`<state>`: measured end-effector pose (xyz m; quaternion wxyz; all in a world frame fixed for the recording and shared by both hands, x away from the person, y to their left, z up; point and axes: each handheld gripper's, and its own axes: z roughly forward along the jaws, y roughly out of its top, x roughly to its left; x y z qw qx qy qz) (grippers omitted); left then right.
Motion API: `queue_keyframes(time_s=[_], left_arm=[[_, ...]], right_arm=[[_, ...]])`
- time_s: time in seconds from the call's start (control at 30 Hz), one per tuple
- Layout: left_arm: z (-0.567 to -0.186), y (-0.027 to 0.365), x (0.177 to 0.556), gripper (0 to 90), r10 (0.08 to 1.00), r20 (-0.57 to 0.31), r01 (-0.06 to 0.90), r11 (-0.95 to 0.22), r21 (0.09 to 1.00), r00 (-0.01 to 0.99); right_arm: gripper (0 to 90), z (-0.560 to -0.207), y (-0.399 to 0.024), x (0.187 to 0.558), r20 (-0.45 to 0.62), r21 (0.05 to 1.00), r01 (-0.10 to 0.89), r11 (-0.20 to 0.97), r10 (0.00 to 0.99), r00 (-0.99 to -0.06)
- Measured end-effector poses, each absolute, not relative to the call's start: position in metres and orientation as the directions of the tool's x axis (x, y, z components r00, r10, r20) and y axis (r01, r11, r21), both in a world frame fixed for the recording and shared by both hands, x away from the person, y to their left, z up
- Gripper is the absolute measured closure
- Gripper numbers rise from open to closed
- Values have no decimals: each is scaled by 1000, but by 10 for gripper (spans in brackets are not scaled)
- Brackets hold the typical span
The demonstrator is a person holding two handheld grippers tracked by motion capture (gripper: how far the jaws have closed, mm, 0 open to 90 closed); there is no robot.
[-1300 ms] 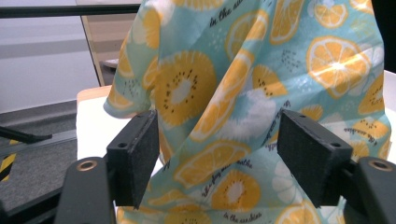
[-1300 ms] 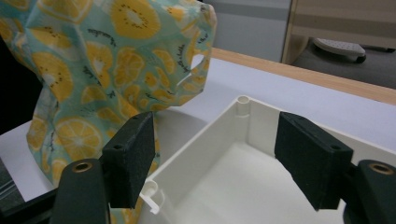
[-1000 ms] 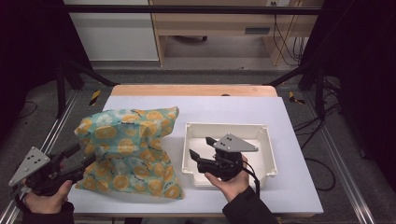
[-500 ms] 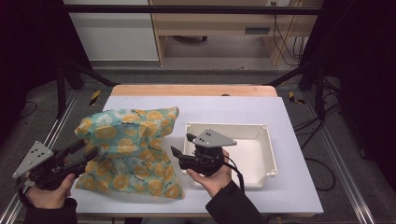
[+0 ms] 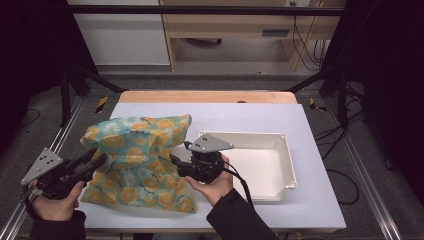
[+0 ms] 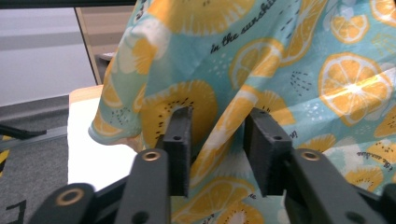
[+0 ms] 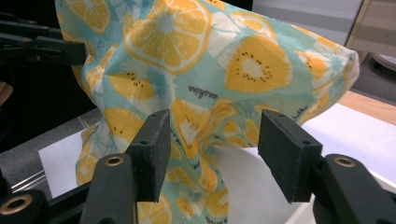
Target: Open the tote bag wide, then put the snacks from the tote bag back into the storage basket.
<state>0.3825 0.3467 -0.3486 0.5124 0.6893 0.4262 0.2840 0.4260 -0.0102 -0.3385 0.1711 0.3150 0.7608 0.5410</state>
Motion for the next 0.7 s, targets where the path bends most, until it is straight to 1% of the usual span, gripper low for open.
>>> queue_keyframes(time_s=[0.2, 0.27, 0.4, 0.43, 0.47, 0.53, 0.57, 0.7], left_arm=[[-349, 348, 382, 760, 874, -48, 297, -112, 948, 483], [-349, 348, 381, 776, 873, -45, 297, -116, 948, 485], [-349, 349, 380, 847, 871, -47, 298, -116, 947, 489], [-349, 349, 380, 860, 871, -47, 298, -116, 947, 489], [-349, 349, 380, 870, 870, -50, 297, -113, 948, 490], [-349, 349, 379, 887, 869, -51, 296, -112, 949, 492], [-348, 350, 379, 892, 866, -53, 296, -111, 949, 497], [-347, 350, 377, 899, 863, -58, 293, -106, 950, 502]], right_arm=[[468, -340, 1, 431, 77, 931, 290, 222, 657, -750], [472, -341, 3, 431, 73, 930, 289, 227, 656, -751], [523, -340, 11, 435, 70, 929, 287, 233, 652, -755], [523, -340, 11, 435, 70, 929, 287, 233, 652, -755], [559, -340, 13, 436, 73, 928, 289, 234, 649, -757], [575, -340, 14, 437, 71, 927, 290, 237, 648, -758], [624, -340, 15, 438, 70, 926, 292, 241, 648, -759], [743, -339, 16, 437, 69, 924, 293, 247, 644, -762]])
